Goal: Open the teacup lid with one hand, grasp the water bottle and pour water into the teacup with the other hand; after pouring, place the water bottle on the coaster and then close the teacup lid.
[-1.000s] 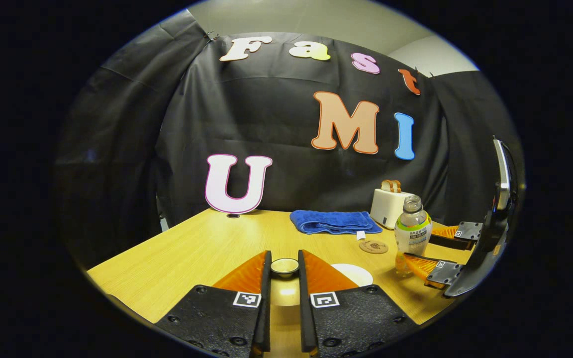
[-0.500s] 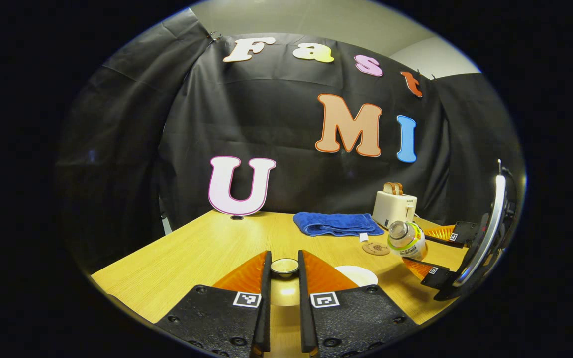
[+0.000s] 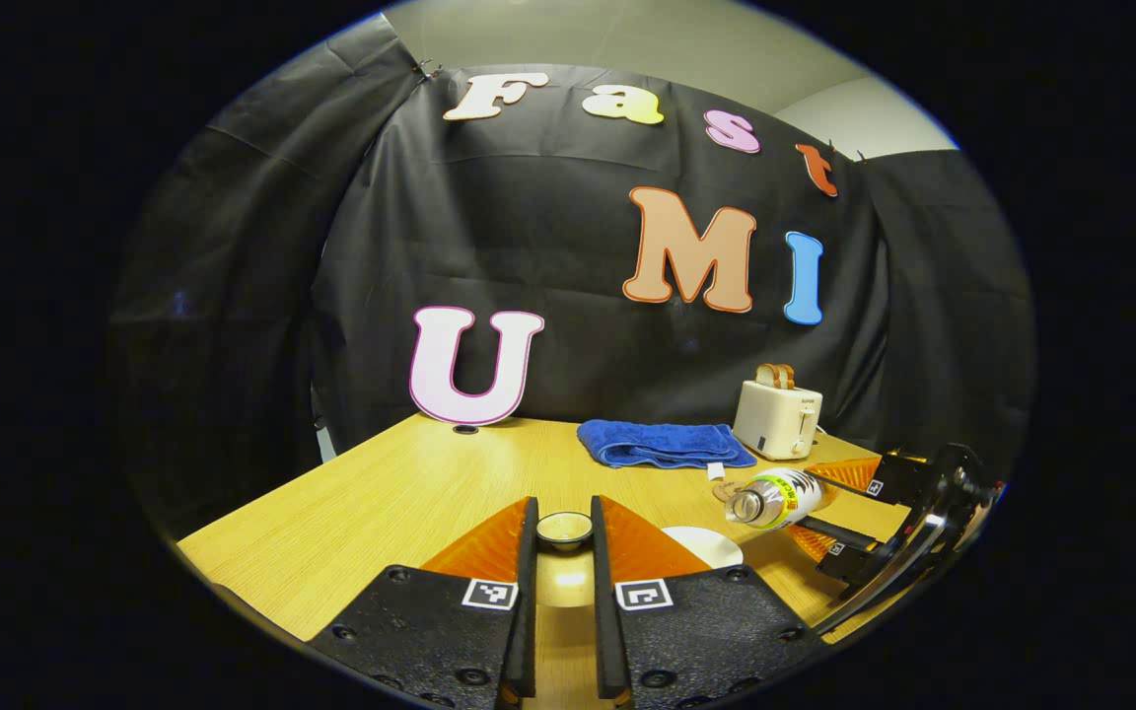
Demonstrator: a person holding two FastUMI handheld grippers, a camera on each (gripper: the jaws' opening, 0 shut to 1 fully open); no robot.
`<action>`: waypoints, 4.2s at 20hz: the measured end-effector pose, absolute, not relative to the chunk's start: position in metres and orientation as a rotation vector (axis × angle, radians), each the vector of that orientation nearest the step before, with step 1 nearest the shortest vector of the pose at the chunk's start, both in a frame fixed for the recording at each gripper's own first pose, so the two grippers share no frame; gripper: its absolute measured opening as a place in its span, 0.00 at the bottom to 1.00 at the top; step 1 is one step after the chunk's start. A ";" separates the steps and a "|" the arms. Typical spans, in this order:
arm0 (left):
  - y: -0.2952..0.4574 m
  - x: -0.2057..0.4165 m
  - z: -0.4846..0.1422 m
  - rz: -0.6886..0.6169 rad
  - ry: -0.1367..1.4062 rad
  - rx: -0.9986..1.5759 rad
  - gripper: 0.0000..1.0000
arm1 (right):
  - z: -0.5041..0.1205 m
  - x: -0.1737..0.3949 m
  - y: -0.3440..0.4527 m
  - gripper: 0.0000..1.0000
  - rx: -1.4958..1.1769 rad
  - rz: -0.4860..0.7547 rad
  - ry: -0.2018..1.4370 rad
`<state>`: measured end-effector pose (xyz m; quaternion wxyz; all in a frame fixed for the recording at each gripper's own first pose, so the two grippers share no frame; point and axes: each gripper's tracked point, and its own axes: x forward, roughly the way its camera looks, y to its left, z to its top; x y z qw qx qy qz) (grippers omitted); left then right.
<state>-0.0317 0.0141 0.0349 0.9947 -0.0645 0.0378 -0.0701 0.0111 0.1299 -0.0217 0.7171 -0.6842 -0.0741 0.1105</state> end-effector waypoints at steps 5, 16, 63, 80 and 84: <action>0.011 -0.031 0.034 -0.149 0.083 -0.139 0.21 | -0.016 0.019 0.128 0.63 -1.605 0.235 -0.171; 0.004 -0.034 0.034 -0.173 0.084 -0.150 0.21 | 0.000 0.027 0.138 0.62 -1.799 0.256 -0.224; -0.022 -0.033 0.040 -0.226 0.083 -0.090 0.20 | -0.038 -0.007 0.139 0.63 -0.962 0.409 0.118; -0.093 0.007 0.005 -0.326 0.152 -0.013 0.22 | -0.001 -0.008 0.106 0.63 -0.487 0.342 0.130; -0.105 0.009 0.000 -0.339 0.167 -0.009 0.22 | 0.009 -0.007 0.094 0.63 -0.461 0.321 0.116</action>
